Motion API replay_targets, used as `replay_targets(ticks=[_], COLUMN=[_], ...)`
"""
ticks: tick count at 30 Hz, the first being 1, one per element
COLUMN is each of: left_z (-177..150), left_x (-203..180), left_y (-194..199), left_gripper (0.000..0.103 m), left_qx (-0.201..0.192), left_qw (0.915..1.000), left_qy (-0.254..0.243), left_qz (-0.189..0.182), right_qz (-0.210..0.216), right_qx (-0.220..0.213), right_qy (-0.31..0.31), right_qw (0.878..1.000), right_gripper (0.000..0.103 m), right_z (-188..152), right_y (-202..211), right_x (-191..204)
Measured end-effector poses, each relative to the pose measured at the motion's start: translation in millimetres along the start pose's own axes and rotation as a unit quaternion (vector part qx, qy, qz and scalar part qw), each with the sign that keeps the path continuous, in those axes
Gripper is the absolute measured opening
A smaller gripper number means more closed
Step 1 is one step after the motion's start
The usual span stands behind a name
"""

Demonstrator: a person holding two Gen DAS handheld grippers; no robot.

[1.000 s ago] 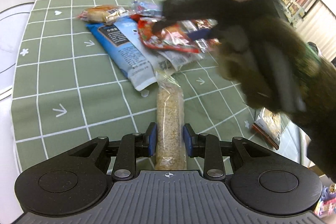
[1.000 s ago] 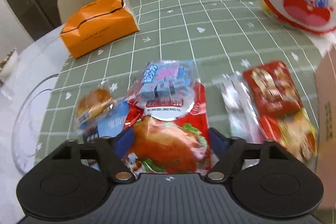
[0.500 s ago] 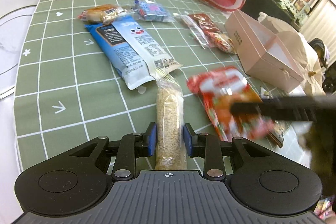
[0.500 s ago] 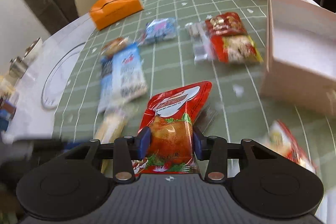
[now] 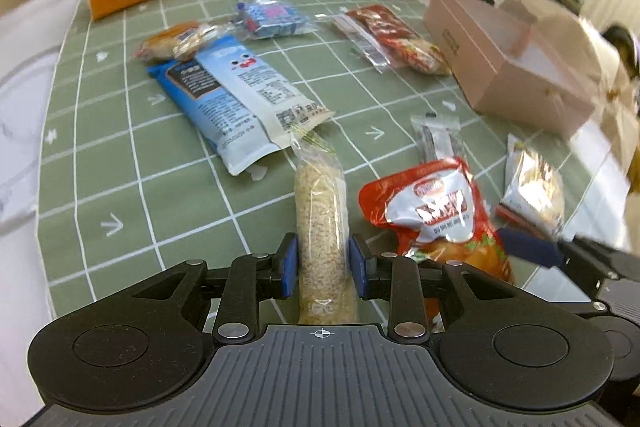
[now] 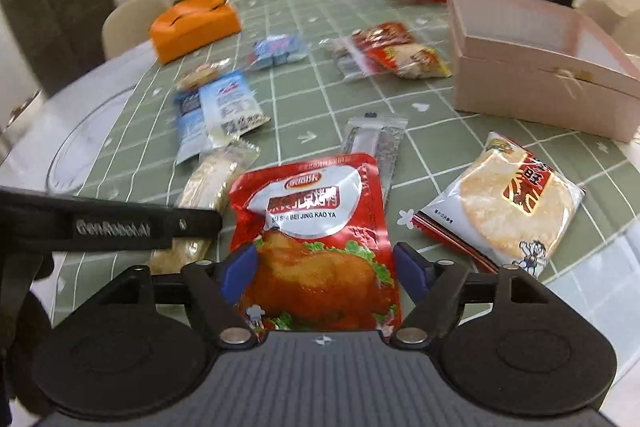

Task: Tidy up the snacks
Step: 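Lift the red duck bag with the right tool while the left tool holds the rice bar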

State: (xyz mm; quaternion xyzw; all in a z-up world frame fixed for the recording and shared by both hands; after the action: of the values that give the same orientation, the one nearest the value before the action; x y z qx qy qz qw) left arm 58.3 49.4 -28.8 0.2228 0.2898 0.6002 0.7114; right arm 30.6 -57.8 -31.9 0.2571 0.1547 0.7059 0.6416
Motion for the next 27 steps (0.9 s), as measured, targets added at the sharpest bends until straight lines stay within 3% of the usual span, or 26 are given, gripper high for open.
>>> replay_targets(ticks=[3,8,13,24,27], left_z=[-2,0,0,-3,-4], left_x=[-5,-3,-1,0,0], left_y=[0,-1,0,2,2], left_gripper=[0.033,0.033,0.033,0.033,0.032], left_qx=[-0.001,0.005,0.003,-0.011,-0.016], left_qw=[0.9996,0.9995,0.9992,0.9992,0.9993], left_qy=[-0.029,-0.031,-0.034,-0.03,-0.028], left_qz=[0.006,-0.003,-0.018,-0.024,-0.021], right_qz=[-0.026,-0.056,-0.071,-0.034,-0.026], right_qx=[-0.014,-0.033,-0.017,0.011,0.009], right_qy=[0.024,0.035,0.037,0.06,0.063], right_qw=[0.999,0.997,0.997,0.998,0.998], right_gripper=[0.085,0.092,0.103,0.103,0.096], right_z=[-5,-10,-10,-9,-8], right_y=[-4,-7,-16,-17,-12], right_x=[9,18,24,24,21])
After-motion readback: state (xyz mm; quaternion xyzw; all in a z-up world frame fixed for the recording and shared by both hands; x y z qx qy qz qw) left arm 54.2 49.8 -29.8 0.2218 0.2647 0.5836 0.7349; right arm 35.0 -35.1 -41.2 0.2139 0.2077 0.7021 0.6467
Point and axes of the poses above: each gripper's, at about its wrist camera, not at the fingertips, and y roughly against the way its jaws point, x to its left, z to its top, the point moved 7 cm from there along -y, roughly the way its jaws point, and after that the axes turned 15 degrees about -x, right-handed, at the moved point
